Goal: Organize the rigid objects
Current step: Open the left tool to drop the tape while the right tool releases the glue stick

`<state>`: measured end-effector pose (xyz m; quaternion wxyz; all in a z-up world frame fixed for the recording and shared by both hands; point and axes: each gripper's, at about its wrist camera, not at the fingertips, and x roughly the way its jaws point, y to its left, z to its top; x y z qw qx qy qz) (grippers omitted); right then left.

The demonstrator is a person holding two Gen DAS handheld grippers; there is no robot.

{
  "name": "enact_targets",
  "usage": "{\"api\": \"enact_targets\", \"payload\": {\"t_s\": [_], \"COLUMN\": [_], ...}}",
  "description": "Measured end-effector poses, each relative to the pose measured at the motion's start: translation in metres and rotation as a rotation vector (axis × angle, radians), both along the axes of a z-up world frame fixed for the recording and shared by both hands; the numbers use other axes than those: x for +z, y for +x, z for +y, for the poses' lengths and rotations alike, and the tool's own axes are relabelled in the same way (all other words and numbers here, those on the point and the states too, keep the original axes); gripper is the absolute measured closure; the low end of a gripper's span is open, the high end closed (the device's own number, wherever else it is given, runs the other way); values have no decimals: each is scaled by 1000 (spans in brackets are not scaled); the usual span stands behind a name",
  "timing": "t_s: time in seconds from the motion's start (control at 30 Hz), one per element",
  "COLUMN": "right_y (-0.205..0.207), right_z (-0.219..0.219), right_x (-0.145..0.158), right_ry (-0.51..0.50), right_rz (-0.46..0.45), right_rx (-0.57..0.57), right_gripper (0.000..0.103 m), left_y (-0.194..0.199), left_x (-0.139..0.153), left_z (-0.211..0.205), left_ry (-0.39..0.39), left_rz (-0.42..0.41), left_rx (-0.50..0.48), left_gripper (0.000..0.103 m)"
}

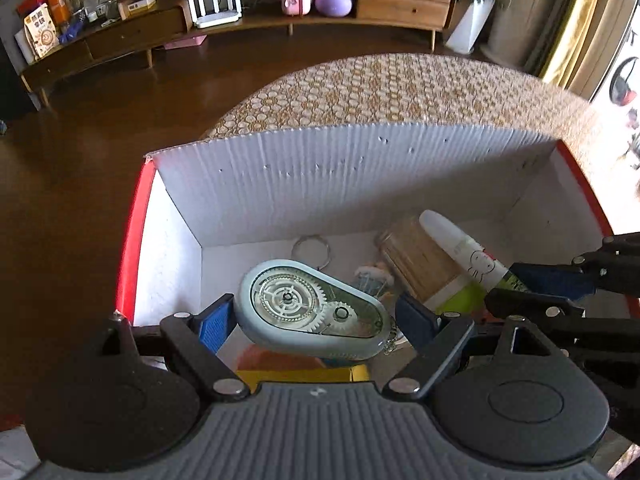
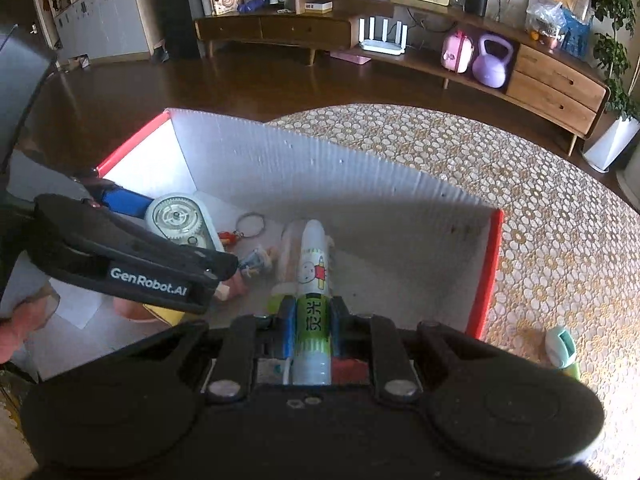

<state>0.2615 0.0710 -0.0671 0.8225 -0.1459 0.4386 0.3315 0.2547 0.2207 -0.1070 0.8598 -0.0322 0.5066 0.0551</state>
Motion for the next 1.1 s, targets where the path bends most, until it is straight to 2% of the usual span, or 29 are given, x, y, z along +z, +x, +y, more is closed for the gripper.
{"api": "enact_targets", "payload": {"t_s": [0.07, 0.2, 0.67, 1.1], "right_y": [0, -2, -27, -54], "right_z": [-1, -7, -33, -65], "right_x": [-1, 3, 34, 62], "right_ry": [3, 17, 94, 142], "right_rz": [3, 3, -16, -45], "right_rx": [-4, -3, 16, 18], "right_gripper": [81, 80, 71, 68], "left_y": [3, 4, -15, -32], "left_x": [-1, -3, 18, 25], "left_z": [-2, -6, -11, -31], "left_ry": [16, 40, -3, 7], "left_rz": [15, 30, -32, -44], "left_rx": [0, -6, 13, 13], "left_gripper": [17, 17, 17, 16]}}
